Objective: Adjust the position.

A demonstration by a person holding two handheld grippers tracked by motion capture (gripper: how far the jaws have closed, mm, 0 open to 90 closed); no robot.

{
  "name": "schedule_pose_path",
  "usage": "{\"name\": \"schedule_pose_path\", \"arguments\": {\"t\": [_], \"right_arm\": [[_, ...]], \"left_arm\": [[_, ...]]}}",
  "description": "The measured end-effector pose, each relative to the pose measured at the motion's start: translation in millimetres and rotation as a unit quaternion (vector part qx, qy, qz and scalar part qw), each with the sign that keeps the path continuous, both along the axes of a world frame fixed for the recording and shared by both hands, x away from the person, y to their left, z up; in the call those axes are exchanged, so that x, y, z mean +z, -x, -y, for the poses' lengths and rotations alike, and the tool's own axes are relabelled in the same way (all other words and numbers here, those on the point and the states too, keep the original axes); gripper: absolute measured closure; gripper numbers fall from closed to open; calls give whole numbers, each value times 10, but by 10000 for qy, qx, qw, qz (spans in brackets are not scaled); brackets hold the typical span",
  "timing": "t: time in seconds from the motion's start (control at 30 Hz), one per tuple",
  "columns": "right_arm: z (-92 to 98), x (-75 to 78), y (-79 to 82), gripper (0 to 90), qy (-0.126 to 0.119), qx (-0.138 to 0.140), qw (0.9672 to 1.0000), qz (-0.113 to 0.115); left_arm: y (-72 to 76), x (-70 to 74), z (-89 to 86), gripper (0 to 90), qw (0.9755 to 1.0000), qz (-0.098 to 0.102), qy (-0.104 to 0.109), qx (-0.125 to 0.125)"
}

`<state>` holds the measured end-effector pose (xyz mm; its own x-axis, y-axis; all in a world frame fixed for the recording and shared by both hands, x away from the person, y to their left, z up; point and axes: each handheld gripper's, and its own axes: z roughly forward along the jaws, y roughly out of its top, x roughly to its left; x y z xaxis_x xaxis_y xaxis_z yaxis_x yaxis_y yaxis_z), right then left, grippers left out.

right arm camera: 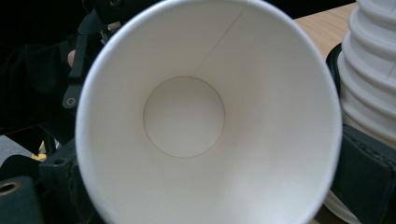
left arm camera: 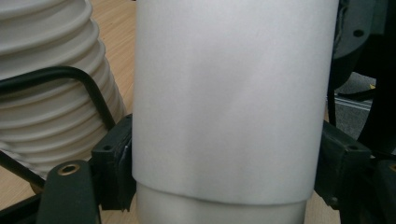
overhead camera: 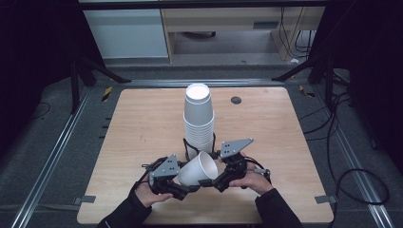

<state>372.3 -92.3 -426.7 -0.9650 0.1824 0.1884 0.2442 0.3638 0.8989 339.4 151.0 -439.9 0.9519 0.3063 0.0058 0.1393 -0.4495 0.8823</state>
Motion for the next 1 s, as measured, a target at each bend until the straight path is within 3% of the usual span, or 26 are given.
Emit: {"name": "schedule_pose_path", "arguments": {"t": [1.0], "right_arm": [[4,-30,-16,95,-157,125,9996,-203]], "left_arm": [[-1,10,20,212,10000,-17,13,-53]]}}
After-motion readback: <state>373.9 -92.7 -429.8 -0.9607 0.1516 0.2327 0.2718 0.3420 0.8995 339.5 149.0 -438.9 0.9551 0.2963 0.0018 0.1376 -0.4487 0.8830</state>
